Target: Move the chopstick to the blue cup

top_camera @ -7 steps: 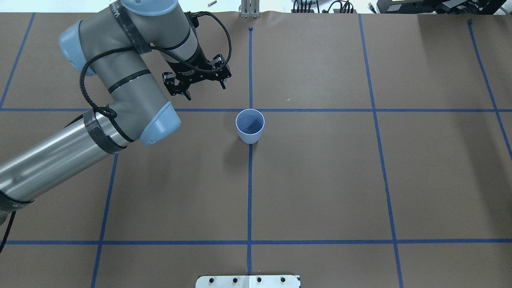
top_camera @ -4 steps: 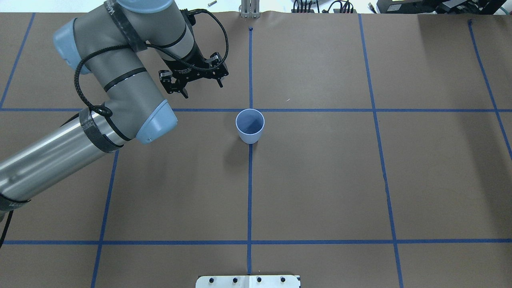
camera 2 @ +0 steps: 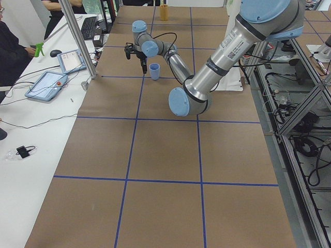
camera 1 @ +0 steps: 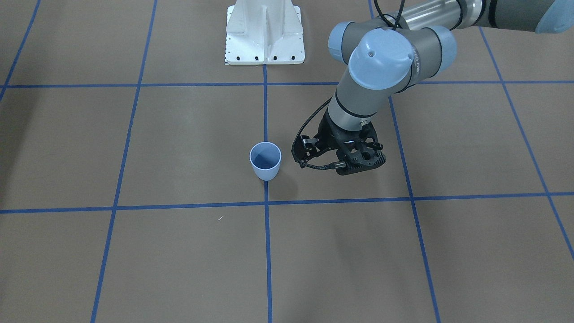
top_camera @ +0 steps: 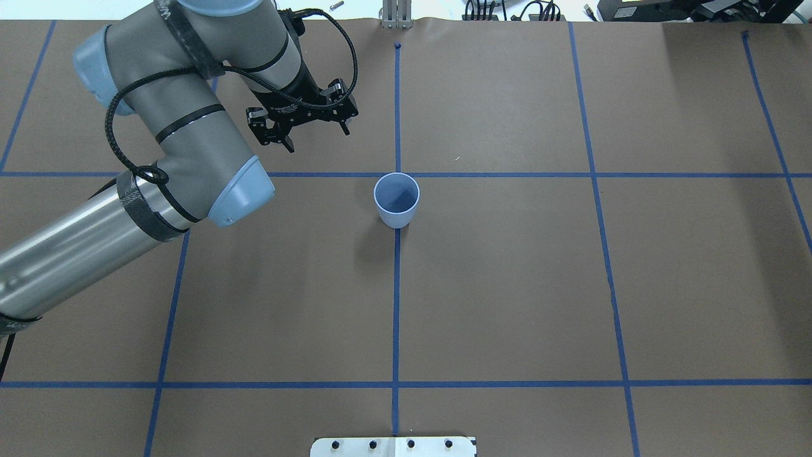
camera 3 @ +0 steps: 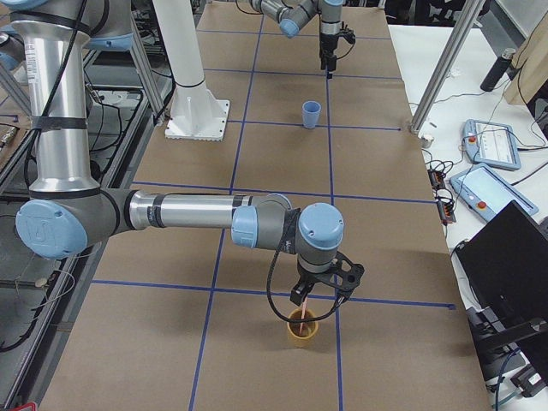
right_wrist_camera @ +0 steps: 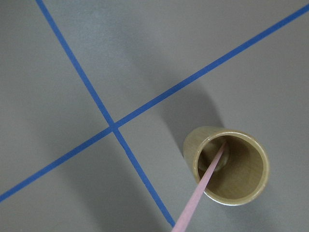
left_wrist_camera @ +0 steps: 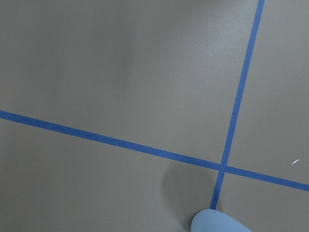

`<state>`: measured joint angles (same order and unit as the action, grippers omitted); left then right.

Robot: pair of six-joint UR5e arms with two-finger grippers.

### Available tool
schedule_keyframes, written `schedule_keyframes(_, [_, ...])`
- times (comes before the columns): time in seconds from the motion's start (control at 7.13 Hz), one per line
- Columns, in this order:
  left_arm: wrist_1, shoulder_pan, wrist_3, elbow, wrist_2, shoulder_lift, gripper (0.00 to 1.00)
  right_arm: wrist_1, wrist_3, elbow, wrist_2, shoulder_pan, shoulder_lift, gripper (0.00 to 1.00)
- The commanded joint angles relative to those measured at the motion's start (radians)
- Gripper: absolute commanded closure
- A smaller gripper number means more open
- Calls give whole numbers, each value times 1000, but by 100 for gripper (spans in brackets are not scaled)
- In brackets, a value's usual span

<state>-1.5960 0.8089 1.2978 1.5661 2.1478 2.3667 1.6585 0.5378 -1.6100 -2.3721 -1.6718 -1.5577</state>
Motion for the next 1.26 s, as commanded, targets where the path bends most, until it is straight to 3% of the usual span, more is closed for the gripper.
schedule_keyframes(0.0, [1, 1, -2, 31, -2, -12, 2, -2, 231, 45, -6, 1, 39, 0])
schedule_keyframes(0.42, [1, 3, -2, 38, -3, -12, 2, -2, 375, 162, -7, 7, 88, 0])
schedule_keyframes(1.12, [1, 3, 0, 46, -6, -23, 2, -2, 372, 166, -139, 9, 30, 0])
